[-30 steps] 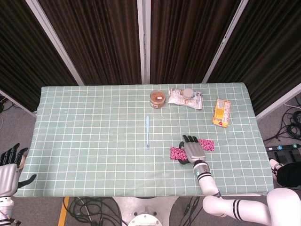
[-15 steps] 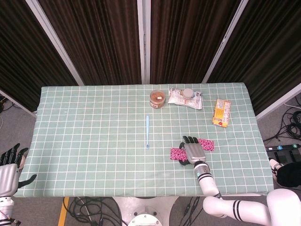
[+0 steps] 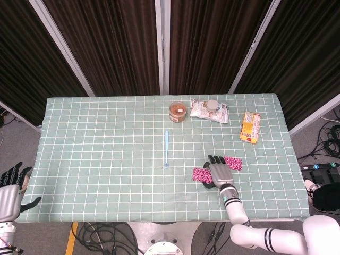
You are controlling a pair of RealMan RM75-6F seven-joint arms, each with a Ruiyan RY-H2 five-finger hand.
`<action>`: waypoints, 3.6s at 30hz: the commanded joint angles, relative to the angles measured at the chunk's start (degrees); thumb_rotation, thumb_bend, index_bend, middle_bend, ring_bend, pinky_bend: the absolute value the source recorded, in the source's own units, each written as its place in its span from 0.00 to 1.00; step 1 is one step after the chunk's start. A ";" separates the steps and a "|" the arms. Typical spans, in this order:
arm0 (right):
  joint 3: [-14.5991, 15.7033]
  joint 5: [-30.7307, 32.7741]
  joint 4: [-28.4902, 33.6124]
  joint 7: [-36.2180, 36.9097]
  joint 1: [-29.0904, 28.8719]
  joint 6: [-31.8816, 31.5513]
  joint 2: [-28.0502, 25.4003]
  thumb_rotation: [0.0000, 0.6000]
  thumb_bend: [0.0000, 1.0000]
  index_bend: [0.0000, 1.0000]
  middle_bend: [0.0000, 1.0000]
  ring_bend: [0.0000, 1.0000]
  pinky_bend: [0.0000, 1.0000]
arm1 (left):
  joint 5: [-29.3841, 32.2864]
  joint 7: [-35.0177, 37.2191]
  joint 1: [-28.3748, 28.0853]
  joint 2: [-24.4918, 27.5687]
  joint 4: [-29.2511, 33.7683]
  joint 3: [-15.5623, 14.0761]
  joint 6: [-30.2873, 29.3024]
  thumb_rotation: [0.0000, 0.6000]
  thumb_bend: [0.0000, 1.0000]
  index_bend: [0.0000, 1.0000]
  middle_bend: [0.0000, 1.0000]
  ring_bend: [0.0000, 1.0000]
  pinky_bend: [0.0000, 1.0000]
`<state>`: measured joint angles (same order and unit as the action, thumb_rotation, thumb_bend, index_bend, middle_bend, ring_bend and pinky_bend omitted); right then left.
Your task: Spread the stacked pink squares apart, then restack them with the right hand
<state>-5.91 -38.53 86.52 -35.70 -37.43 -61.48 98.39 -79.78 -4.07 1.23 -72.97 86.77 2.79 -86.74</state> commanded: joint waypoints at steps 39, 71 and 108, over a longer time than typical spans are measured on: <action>-2.12 -1.20 -15.95 7.89 3.37 7.77 -3.15 0.80 0.17 0.31 0.04 0.00 0.00 | -0.10 -1.13 -0.24 1.04 2.23 -0.06 0.28 1.00 0.17 0.22 0.15 0.11 0.13; -3.88 -4.64 -8.49 9.11 5.28 4.95 -7.72 0.81 0.17 0.39 0.06 0.00 0.00 | -0.15 -0.70 -0.07 1.07 1.87 -0.07 -0.03 1.00 0.17 0.22 0.15 0.11 0.13; -0.61 -4.37 -0.61 3.54 -0.63 5.18 -2.21 0.81 0.17 0.38 0.06 0.00 0.00 | -0.11 0.43 0.58 0.59 0.92 -0.34 -0.32 1.00 0.17 0.22 0.15 0.11 0.13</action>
<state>-6.57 -42.85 85.96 -32.14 -38.04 -56.25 96.13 -79.88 -3.63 1.82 -72.38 87.69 2.45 -87.06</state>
